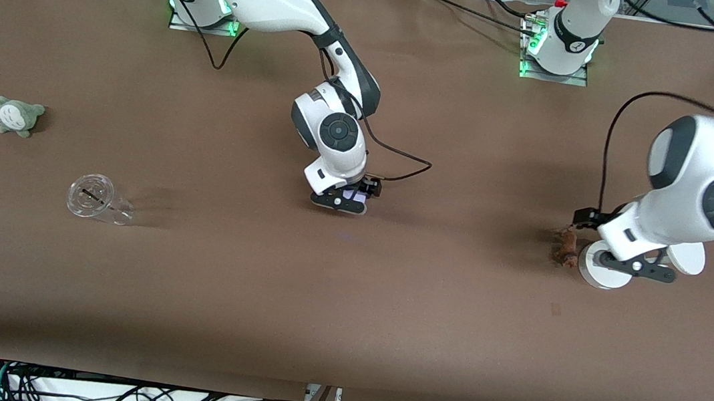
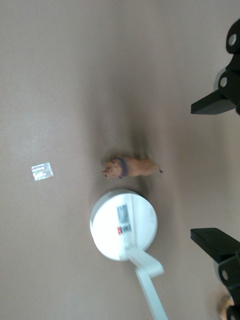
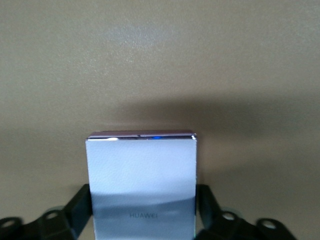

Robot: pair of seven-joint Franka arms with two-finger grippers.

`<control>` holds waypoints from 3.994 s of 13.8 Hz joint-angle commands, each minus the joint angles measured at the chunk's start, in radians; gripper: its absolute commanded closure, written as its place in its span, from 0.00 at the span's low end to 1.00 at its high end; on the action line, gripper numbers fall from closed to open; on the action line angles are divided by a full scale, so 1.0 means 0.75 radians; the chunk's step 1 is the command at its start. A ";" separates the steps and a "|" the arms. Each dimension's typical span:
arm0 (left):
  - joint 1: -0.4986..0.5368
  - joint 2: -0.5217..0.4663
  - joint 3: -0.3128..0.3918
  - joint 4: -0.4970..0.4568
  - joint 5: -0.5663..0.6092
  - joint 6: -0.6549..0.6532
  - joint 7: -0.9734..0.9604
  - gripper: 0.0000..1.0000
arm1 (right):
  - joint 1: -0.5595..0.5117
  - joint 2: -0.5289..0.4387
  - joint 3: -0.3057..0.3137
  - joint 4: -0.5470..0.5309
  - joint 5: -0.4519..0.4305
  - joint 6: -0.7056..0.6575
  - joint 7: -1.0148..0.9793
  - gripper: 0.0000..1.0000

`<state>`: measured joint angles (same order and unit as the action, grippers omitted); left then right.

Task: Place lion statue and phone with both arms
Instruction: 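Carry the phone toward the glass cup with the right gripper while the left withdraws, then lower the phone beside the glass cup and open the right gripper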

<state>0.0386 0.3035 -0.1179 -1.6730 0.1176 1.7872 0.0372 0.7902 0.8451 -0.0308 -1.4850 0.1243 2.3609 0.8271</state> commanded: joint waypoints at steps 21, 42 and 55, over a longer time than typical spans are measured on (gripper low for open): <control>-0.084 -0.435 0.149 -0.021 -0.069 -0.042 0.014 0.00 | -0.460 -0.213 -0.329 -0.061 0.006 -0.520 -0.949 0.61; -0.076 -0.413 0.139 0.007 -0.057 -0.139 0.006 0.00 | -0.524 -0.202 -0.325 -0.215 0.063 -0.213 -1.097 0.00; -0.076 -0.413 0.139 0.007 -0.057 -0.147 0.014 0.00 | -0.536 -0.521 -0.398 0.166 -0.119 -0.865 -1.151 0.00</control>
<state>-0.0144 0.0047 -0.0170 -1.6637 0.0879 1.6854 0.0346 0.3945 0.5004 -0.3109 -1.3575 0.0449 1.7690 0.0003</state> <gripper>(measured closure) 0.000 0.000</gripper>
